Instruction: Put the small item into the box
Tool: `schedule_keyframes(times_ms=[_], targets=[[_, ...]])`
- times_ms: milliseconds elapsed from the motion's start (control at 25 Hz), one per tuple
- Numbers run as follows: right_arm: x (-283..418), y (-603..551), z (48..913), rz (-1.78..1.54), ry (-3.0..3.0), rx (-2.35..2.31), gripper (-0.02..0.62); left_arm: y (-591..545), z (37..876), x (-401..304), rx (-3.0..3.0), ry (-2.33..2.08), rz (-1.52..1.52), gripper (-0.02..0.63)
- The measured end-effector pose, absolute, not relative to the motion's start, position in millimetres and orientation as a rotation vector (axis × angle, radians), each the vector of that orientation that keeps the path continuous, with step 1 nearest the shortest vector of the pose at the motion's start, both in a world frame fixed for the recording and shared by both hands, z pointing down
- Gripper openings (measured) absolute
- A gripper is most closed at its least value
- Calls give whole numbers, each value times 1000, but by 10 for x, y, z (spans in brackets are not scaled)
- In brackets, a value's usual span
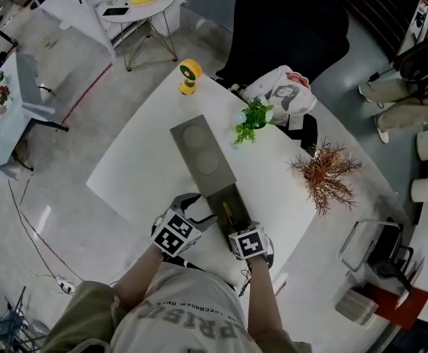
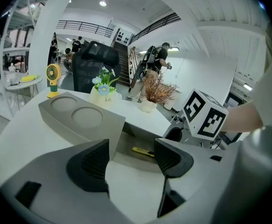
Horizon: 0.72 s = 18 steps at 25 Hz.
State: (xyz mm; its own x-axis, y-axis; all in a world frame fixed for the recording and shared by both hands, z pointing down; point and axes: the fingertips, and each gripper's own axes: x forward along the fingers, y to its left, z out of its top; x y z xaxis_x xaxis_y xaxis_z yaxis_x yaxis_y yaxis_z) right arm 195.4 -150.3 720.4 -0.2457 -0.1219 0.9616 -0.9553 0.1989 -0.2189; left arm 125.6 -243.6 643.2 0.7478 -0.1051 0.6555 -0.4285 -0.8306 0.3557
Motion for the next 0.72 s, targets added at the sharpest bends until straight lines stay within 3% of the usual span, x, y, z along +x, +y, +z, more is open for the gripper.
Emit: schedule_keyframes(times_ms=[720], targets=[[2338,-1662,5910,886,-1896,1677,80,-2288,5696,1268,2580,-596,655,285]])
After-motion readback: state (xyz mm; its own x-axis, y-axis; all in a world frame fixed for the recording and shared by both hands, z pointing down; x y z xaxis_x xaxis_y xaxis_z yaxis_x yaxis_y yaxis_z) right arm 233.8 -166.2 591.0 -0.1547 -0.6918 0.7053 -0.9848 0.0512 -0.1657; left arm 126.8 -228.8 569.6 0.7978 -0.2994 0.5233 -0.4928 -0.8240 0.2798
